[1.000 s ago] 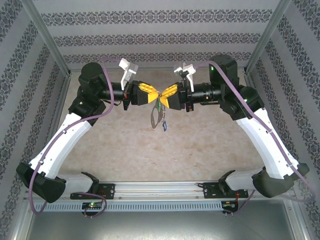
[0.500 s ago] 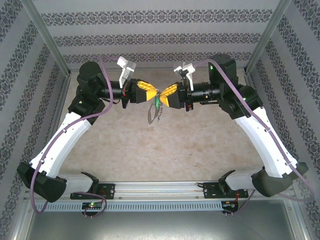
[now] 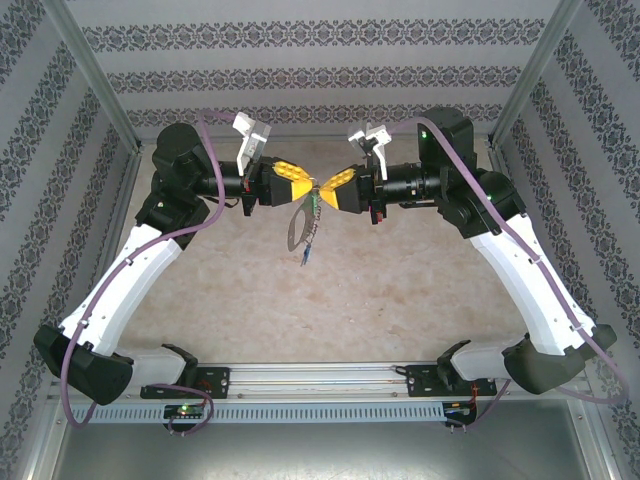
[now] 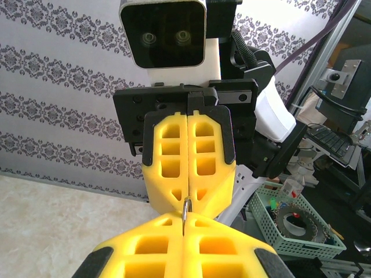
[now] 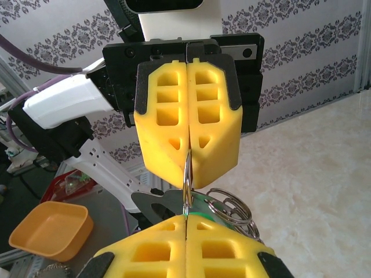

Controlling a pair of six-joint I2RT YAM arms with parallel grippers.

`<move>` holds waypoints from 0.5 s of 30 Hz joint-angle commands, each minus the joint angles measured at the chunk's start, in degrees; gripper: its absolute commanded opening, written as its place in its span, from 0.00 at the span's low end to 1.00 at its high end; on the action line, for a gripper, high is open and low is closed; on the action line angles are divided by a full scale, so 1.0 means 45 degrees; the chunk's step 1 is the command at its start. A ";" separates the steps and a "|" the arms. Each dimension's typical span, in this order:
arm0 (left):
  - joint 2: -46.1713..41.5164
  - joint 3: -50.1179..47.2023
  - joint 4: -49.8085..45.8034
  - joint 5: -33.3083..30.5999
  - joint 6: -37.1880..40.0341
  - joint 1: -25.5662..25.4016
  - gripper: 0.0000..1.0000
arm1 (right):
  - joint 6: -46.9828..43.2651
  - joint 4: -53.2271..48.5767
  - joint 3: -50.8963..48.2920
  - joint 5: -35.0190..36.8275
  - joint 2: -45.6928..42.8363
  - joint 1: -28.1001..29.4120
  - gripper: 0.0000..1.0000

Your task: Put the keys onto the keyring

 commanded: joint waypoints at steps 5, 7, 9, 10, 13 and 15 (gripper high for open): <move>-0.0236 -0.0079 0.0883 0.0005 -0.0147 0.0175 0.00 | -0.0205 0.0361 -0.0349 0.0140 -0.0198 0.0010 0.00; -0.0248 -0.0070 0.0917 -0.0015 -0.0175 0.0178 0.00 | -0.0447 -0.0061 -0.0246 0.0421 -0.0104 0.0005 0.00; -0.0246 -0.0088 0.0914 -0.0022 -0.0172 0.0169 0.00 | -0.0575 -0.0292 -0.0140 0.0653 -0.0040 0.0030 0.00; -0.0247 -0.0107 0.0931 -0.0014 -0.0182 0.0180 0.00 | -0.0592 -0.0248 -0.0120 0.0699 -0.0042 0.0020 0.00; -0.0261 -0.0191 0.1096 0.0002 -0.0304 0.0174 0.00 | -0.0532 -0.0061 -0.0066 0.0769 -0.0006 0.0020 0.00; -0.0252 -0.0223 0.1314 -0.0007 -0.0434 0.0163 0.00 | -0.0478 -0.0077 -0.0018 0.0653 0.0139 0.0047 0.00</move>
